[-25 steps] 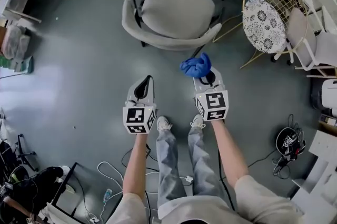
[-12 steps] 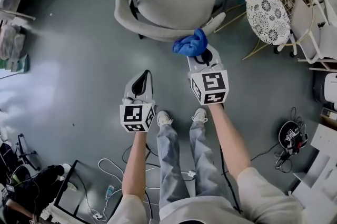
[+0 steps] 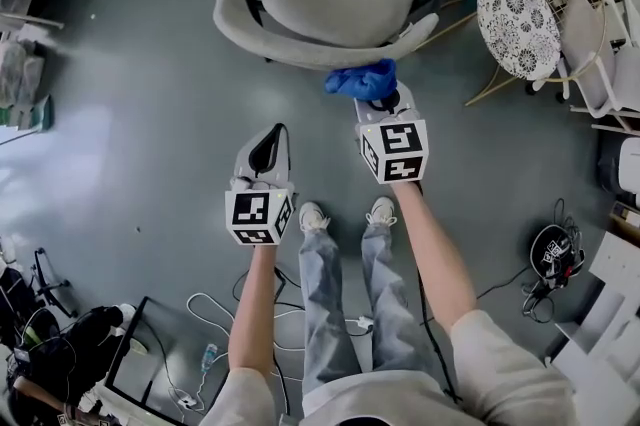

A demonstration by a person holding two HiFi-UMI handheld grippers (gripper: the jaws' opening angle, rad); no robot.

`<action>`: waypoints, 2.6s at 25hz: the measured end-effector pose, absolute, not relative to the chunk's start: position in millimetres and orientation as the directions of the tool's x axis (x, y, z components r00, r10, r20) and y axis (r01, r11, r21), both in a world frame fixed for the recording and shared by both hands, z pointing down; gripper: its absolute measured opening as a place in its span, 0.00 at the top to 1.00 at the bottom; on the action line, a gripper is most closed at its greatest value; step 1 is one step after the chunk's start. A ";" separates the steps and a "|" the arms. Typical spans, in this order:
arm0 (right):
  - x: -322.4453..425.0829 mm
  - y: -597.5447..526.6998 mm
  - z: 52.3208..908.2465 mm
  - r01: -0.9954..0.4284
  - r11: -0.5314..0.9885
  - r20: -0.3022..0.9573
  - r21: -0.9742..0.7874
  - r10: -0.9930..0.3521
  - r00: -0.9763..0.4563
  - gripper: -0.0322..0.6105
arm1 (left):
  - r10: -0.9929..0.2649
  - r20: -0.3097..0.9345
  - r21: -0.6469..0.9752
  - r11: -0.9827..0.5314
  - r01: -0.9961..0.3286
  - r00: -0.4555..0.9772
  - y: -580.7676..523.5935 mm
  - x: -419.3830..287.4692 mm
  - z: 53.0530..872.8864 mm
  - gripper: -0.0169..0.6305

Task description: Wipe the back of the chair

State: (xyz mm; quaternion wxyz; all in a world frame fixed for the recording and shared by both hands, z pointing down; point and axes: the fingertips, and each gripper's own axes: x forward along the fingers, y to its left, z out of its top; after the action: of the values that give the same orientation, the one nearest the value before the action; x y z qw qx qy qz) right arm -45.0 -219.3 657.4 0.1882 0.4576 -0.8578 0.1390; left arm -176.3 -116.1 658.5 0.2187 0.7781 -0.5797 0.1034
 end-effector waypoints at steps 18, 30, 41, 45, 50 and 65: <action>-50.5 -232.5 773.4 -0.832 0.544 0.619 -0.110 -0.617 -0.486 0.81 | -0.839 0.449 0.225 -0.226 -0.948 0.307 -118.4 -189.2 682.7 0.97; -41.9 -204.7 760.2 -0.809 0.581 0.600 -0.092 -0.616 -0.511 0.81 | -0.838 0.448 0.217 -0.238 -0.947 0.313 -111.9 -178.0 678.9 0.97; 2.0 -173.7 699.8 -0.808 0.586 0.521 -0.059 -0.673 -0.526 0.81 | -0.836 0.436 0.212 -0.263 -0.941 0.332 -107.9 -140.6 669.7 0.97; 9.2 -177.4 670.9 -0.808 0.588 0.478 -0.042 -0.698 -0.533 0.81 | -0.836 0.437 0.211 -0.265 -0.941 0.333 -105.3 -130.0 666.1 0.97; 7.0 -191.2 639.6 -0.804 0.594 0.422 -0.035 -0.720 -0.550 0.81 | -0.838 0.433 0.210 -0.265 -0.941 0.332 -104.9 -121.2 661.0 0.97; -4.4 -227.4 632.9 -0.796 0.605 0.406 -0.006 -0.726 -0.555 0.81 | -0.840 0.433 0.211 -0.259 -0.943 0.328 -113.6 -120.2 658.9 0.97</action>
State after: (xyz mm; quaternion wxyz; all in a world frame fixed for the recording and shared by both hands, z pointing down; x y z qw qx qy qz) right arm -4.4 -227.4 632.9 0.1848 0.4339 -0.8767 0.0948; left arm -120.2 -113.6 658.9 0.2190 0.7847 -0.5679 0.1173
